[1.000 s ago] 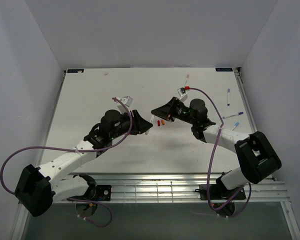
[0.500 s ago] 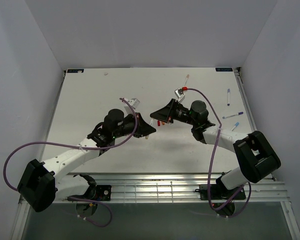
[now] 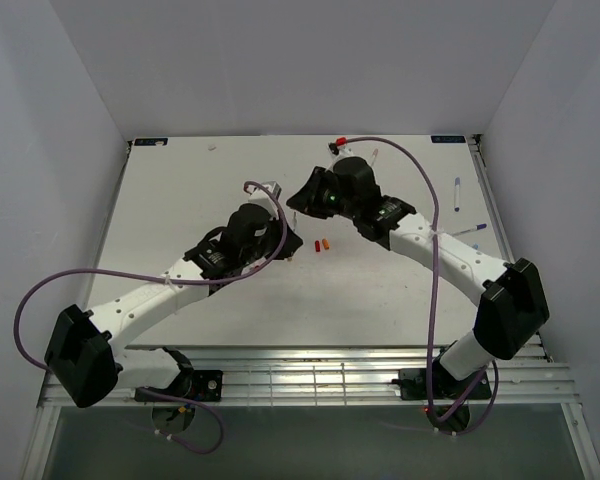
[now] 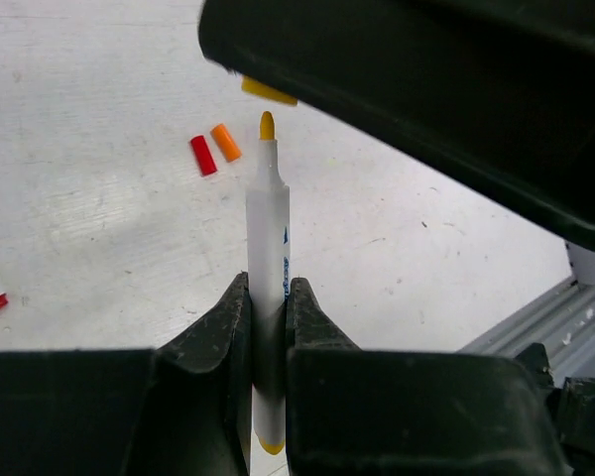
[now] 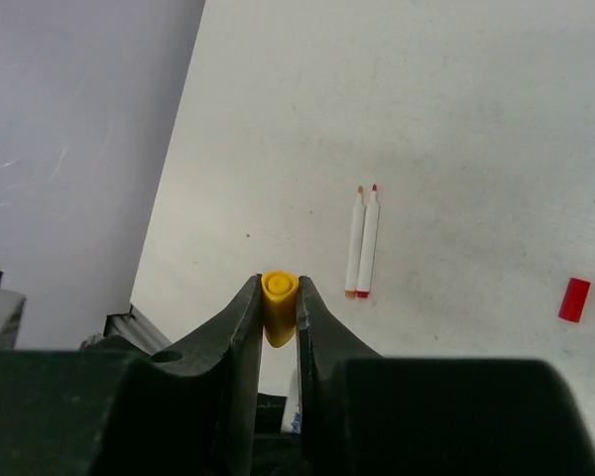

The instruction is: Open the pen caps

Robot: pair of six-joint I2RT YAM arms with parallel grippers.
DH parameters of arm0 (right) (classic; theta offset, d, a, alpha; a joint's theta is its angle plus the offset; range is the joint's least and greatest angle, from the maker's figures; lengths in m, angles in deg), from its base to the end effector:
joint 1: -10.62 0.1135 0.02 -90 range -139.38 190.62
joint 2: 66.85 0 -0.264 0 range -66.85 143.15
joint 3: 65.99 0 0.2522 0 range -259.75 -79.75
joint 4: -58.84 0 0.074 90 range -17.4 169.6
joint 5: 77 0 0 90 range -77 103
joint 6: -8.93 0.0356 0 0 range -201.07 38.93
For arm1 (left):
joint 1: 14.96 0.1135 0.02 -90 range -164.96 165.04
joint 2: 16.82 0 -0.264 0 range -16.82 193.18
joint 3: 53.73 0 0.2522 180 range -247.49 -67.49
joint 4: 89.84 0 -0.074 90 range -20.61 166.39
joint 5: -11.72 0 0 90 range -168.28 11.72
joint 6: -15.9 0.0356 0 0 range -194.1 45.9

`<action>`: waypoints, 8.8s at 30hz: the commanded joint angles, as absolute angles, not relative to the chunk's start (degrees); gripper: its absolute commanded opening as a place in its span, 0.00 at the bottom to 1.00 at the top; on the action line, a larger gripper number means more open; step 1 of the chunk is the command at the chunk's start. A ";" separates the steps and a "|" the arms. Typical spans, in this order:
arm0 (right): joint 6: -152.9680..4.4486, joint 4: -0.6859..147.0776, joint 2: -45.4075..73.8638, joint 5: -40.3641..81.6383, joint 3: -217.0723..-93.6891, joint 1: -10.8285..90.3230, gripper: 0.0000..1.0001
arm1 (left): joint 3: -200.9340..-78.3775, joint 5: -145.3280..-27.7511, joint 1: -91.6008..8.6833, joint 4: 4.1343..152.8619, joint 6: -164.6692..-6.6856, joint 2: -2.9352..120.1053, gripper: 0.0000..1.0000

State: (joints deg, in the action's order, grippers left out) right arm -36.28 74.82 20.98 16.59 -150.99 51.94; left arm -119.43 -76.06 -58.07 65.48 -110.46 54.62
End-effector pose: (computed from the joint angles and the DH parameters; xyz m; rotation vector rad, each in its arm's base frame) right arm 0.2731 0.2431 0.3295 0.0161 2.0492 1.0481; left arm 0.2064 -0.1913 0.2831 0.1053 2.2001 -0.7732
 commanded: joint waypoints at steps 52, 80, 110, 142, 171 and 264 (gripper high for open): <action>-56.99 81.39 38.44 25.13 -143.73 36.72 0.08 | -108.27 -57.09 -40.27 69.63 -114.18 71.07 0.31; -58.49 79.90 43.54 28.29 -149.44 35.84 0.24 | -110.11 -58.15 -38.60 68.84 -113.47 69.75 0.64; -58.31 80.85 33.87 26.02 -147.94 35.84 0.55 | -114.25 -61.67 -38.60 56.18 -112.51 45.32 0.72; -67.71 95.63 76.14 0.25 -208.85 23.98 0.53 | -105.63 -78.19 -38.60 72.09 -115.67 44.79 0.72; -62.97 99.93 82.74 1.22 -213.34 23.72 0.23 | -103.35 -81.09 -38.60 75.95 -115.76 43.56 0.71; -55.94 68.38 11.81 37.78 -127.73 49.29 0.22 | -112.75 -101.56 -44.93 84.74 -134.48 65.80 0.00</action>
